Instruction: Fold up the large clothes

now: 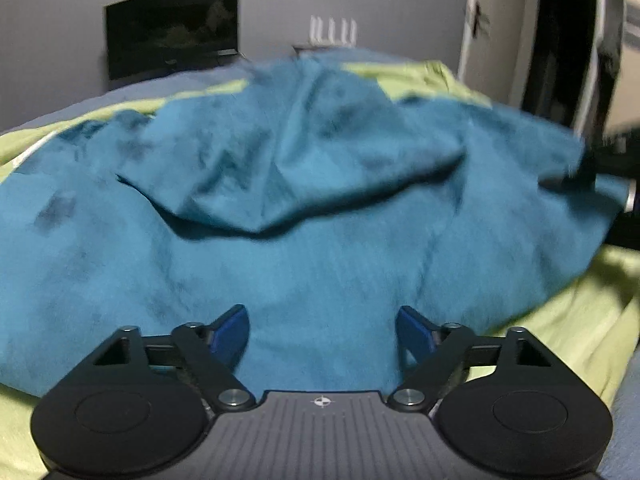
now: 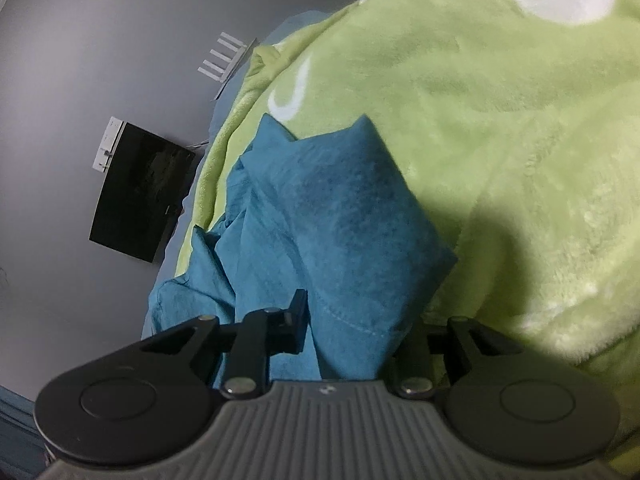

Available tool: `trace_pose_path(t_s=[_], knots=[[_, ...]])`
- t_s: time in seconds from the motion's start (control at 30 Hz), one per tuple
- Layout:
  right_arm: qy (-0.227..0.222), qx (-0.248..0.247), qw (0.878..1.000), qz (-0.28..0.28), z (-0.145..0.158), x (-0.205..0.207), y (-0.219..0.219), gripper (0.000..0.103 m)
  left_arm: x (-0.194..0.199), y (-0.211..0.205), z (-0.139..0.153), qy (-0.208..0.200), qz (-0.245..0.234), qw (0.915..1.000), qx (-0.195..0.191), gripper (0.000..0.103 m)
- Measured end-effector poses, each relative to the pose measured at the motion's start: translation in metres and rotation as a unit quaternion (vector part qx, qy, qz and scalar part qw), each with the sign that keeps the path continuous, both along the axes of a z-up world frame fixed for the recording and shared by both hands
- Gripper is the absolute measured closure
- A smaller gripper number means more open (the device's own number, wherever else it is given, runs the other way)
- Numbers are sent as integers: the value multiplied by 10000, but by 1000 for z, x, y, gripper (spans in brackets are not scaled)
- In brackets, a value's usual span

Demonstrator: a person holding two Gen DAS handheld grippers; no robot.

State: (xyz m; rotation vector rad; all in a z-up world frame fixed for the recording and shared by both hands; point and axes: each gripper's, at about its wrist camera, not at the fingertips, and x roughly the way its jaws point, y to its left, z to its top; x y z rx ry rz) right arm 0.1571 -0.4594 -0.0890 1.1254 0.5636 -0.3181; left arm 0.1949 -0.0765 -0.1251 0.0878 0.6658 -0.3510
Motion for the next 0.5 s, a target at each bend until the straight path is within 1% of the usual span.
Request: trace_pose_path(t_s=[0.07,0.13,0.23,0.3,0.33,0.43,0.5], knots=[[-41,-66,10000,37,1,2,1,80,2,8,8,-150,250,9993,-235,22],[-8,-71,10000,31,-1,4,1,80,11,16,15,-182,545,9977,-356,22],[102,70,9999,-26,-6,7,-3,79,27,19,18,-195,763,9964,-303,22],[103,155,9998,-62,-9,7,-4,78,34,16,13,-76,644,9976,-252,22],[97,131,9998,-60,-9,7,-4,78,34,11,8,-9,526,9985,-138,23],[74,-3,10000,0,-5,9,-1,78,30,-5,-11,38,332,9984,463,23],[65,-79,9999,33,-4,10,1,78,32,-7,-14,93,322,9980,530,23]])
